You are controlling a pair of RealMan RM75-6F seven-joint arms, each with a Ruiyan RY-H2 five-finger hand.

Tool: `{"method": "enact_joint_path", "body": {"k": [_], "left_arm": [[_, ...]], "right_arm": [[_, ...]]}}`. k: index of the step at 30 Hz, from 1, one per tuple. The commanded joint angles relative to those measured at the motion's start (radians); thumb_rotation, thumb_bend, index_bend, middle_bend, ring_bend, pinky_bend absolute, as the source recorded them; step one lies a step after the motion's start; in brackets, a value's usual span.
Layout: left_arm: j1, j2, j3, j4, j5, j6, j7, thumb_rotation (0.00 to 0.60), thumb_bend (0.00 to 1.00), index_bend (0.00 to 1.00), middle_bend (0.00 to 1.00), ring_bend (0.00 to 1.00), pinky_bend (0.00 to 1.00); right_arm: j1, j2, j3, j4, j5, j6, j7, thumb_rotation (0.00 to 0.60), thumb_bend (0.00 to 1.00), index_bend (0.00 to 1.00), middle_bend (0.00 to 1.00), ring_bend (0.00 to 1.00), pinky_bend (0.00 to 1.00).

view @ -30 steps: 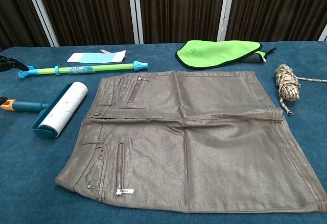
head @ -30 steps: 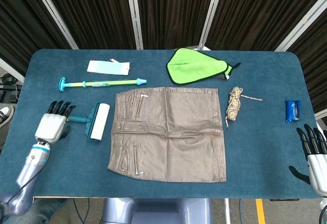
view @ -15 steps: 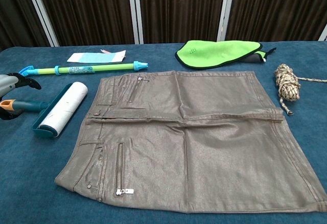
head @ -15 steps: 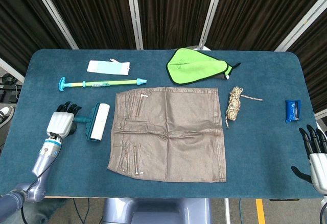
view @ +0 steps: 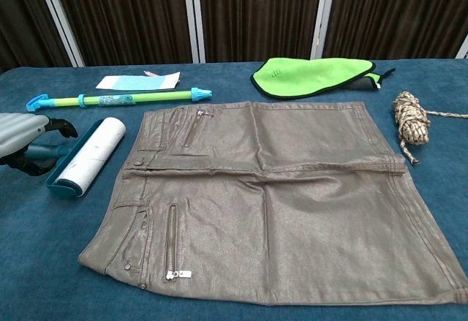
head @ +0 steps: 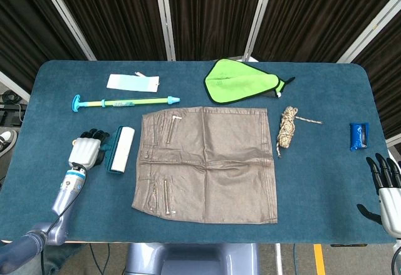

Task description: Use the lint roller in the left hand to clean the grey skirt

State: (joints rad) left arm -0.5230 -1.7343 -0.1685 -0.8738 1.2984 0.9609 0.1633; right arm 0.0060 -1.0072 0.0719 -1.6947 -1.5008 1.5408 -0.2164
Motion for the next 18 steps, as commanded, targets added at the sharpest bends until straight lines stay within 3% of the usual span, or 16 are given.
{"method": "enact_joint_path", "body": {"k": [1, 5, 8, 10, 12, 18], "left_arm": [[-0.004, -0.010, 0.004, 0.011, 0.004, 0.006, 0.004, 0.600, 0.50, 0.26, 0.26, 0.17, 0.26], [-0.008, -0.018, 0.003, 0.015, -0.007, 0.001, 0.015, 0.600, 0.53, 0.29, 0.29, 0.22, 0.31], [-0.010, -0.022, 0.004, 0.017, -0.008, 0.004, 0.023, 0.600, 0.67, 0.37, 0.35, 0.27, 0.34], [-0.008, -0.027, 0.004, 0.021, -0.005, 0.024, 0.028, 0.600, 0.80, 0.48, 0.40, 0.30, 0.36], [-0.006, -0.031, 0.008, 0.029, 0.004, 0.044, 0.034, 0.600, 0.85, 0.55, 0.42, 0.31, 0.38], [-0.004, -0.013, 0.020, 0.012, 0.028, 0.079, 0.039, 0.600, 0.89, 0.59, 0.45, 0.34, 0.40]], "right_arm": [[0.001, -0.001, 0.000, 0.001, 0.001, -0.001, -0.001, 0.600, 0.00, 0.00, 0.00, 0.00, 0.00], [0.003, -0.004, 0.000, 0.003, 0.002, -0.004, -0.002, 0.600, 0.00, 0.00, 0.00, 0.00, 0.00], [0.004, -0.004, -0.001, 0.004, 0.003, -0.006, -0.003, 0.600, 0.00, 0.00, 0.00, 0.00, 0.00], [0.004, -0.005, -0.001, 0.004, 0.004, -0.007, -0.004, 0.600, 0.00, 0.00, 0.00, 0.00, 0.00], [0.005, -0.005, -0.001, 0.004, 0.006, -0.007, -0.004, 0.600, 0.00, 0.00, 0.00, 0.00, 0.00], [0.007, -0.005, -0.001, 0.005, 0.011, -0.012, -0.003, 0.600, 0.00, 0.00, 0.00, 0.00, 0.00]]}}
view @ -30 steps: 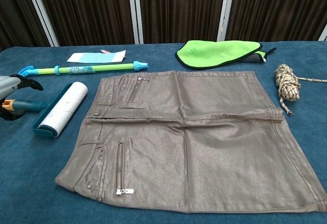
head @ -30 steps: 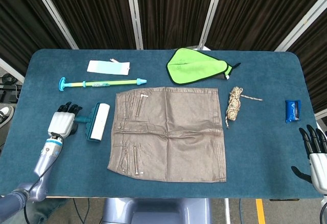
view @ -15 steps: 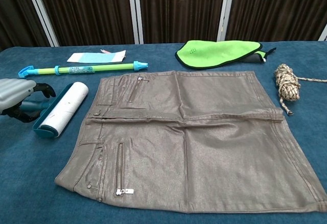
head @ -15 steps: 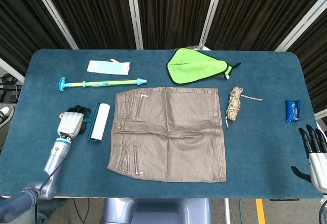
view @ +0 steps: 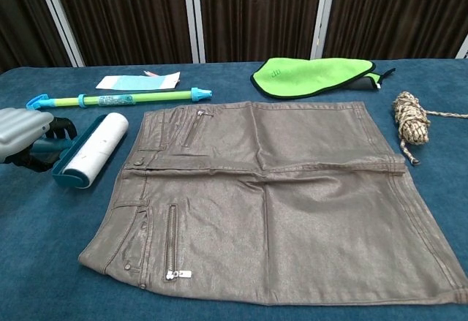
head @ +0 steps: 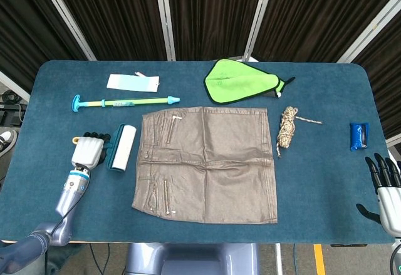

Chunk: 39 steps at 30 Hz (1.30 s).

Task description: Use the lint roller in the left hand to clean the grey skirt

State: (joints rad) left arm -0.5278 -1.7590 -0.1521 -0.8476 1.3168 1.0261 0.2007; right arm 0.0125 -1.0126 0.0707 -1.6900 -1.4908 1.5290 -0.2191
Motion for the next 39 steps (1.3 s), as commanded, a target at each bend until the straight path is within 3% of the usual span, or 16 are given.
{"method": "enact_joint_path", "body": {"k": [1, 11, 16, 22, 30, 39], "left_arm": [[0.001, 0.020, 0.005, -0.025, 0.016, 0.022, 0.001, 0.600, 0.90, 0.60, 0.45, 0.34, 0.40], [-0.017, 0.155, 0.016, -0.275, 0.100, 0.109, 0.082, 0.600, 0.92, 0.62, 0.47, 0.36, 0.41], [-0.083, 0.232, -0.008, -0.488, 0.099, 0.059, 0.305, 0.600, 0.92, 0.62, 0.47, 0.36, 0.41], [-0.174, 0.219, -0.058, -0.630, -0.003, -0.028, 0.572, 0.600, 0.92, 0.62, 0.47, 0.36, 0.42], [-0.306, 0.122, -0.069, -0.619, -0.126, -0.143, 0.741, 0.600, 0.93, 0.63, 0.47, 0.36, 0.42], [-0.389, 0.012, -0.030, -0.504, -0.138, -0.219, 0.741, 0.600, 0.94, 0.63, 0.48, 0.37, 0.43]], "right_arm": [[0.001, 0.000, 0.000, 0.000, 0.002, -0.001, 0.001, 0.600, 0.00, 0.00, 0.00, 0.00, 0.00], [0.001, 0.010, 0.003, -0.006, 0.007, -0.001, 0.024, 0.600, 0.00, 0.00, 0.00, 0.00, 0.00], [0.004, 0.019, 0.010, -0.007, 0.022, -0.009, 0.048, 0.600, 0.00, 0.00, 0.00, 0.00, 0.00], [0.010, 0.026, 0.014, -0.009, 0.038, -0.021, 0.061, 0.600, 0.00, 0.00, 0.00, 0.00, 0.00], [0.018, 0.031, 0.020, -0.006, 0.066, -0.044, 0.075, 0.600, 0.00, 0.00, 0.00, 0.00, 0.00], [0.024, 0.038, 0.033, 0.007, 0.109, -0.066, 0.102, 0.600, 0.00, 0.00, 0.00, 0.00, 0.00]]}}
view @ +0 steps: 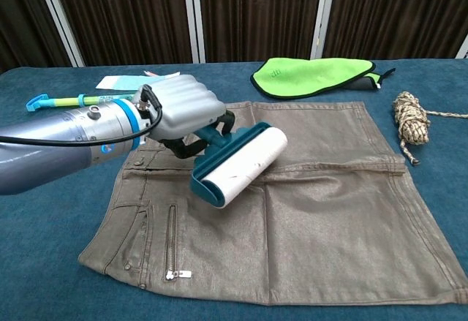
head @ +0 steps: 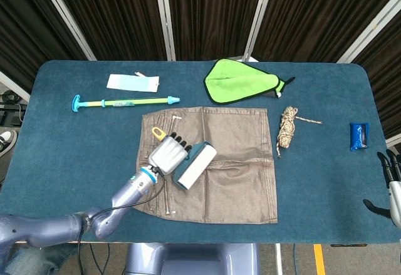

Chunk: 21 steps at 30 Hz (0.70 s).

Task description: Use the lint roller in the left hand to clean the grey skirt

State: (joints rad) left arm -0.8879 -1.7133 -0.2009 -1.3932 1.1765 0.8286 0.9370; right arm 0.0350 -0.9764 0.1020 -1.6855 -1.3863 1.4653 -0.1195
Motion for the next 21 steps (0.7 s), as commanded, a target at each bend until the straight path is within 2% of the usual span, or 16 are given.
{"method": "enact_joint_path", "body": {"k": [1, 10, 21], "left_arm": [[-0.036, -0.044, 0.025, 0.056, 0.007, -0.021, 0.010, 0.600, 0.94, 0.63, 0.48, 0.37, 0.43], [-0.066, -0.087, 0.084, 0.142, 0.058, 0.004, 0.043, 0.600, 0.94, 0.64, 0.49, 0.38, 0.43], [-0.054, -0.036, 0.123, 0.173, 0.069, 0.028, 0.057, 0.600, 0.94, 0.65, 0.49, 0.38, 0.43]], "right_arm": [[0.002, 0.001, 0.002, 0.004, 0.006, -0.004, 0.004, 0.600, 0.00, 0.00, 0.00, 0.00, 0.00], [0.007, 0.002, 0.005, 0.012, 0.023, -0.016, 0.013, 0.600, 0.00, 0.00, 0.00, 0.00, 0.00], [0.006, 0.006, 0.006, 0.014, 0.025, -0.013, 0.024, 0.600, 0.00, 0.00, 0.00, 0.00, 0.00]]}}
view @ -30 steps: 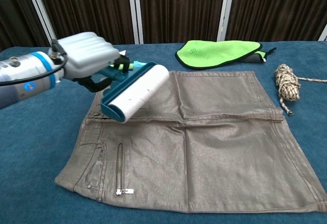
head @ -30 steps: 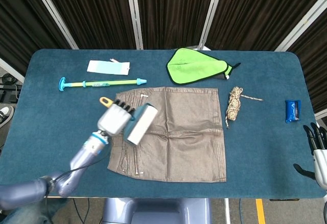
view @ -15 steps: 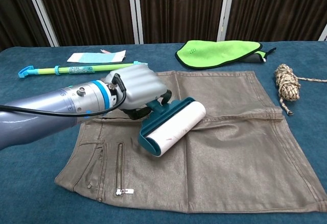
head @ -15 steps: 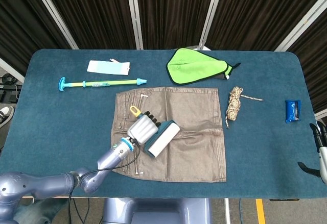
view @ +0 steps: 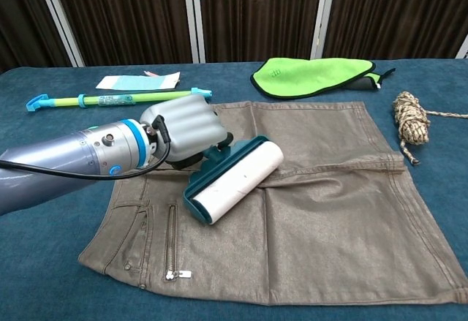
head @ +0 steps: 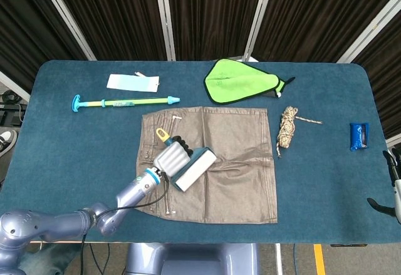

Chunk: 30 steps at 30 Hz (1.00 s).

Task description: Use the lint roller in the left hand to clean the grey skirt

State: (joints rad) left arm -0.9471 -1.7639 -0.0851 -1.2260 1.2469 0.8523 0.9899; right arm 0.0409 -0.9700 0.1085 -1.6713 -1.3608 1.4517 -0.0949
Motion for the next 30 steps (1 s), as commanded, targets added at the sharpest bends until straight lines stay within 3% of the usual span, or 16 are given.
{"method": "enact_joint_path", "body": {"k": [1, 17, 30], "left_arm": [[0.008, 0.023, 0.010, 0.008, -0.004, 0.005, 0.004, 0.600, 0.94, 0.65, 0.49, 0.38, 0.43], [0.055, 0.135, 0.044, 0.074, -0.032, 0.004, -0.066, 0.600, 0.94, 0.65, 0.49, 0.38, 0.43], [0.026, 0.125, 0.043, 0.048, 0.000, -0.004, -0.064, 0.600, 0.94, 0.65, 0.49, 0.38, 0.43]], "right_arm": [[0.000, 0.000, -0.001, -0.001, -0.001, 0.001, -0.001, 0.600, 0.00, 0.00, 0.00, 0.00, 0.00], [0.002, -0.006, -0.006, -0.007, -0.003, 0.003, -0.025, 0.600, 0.00, 0.00, 0.00, 0.00, 0.00], [0.004, 0.001, 0.001, -0.003, 0.009, -0.002, -0.005, 0.600, 0.00, 0.00, 0.00, 0.00, 0.00]]}}
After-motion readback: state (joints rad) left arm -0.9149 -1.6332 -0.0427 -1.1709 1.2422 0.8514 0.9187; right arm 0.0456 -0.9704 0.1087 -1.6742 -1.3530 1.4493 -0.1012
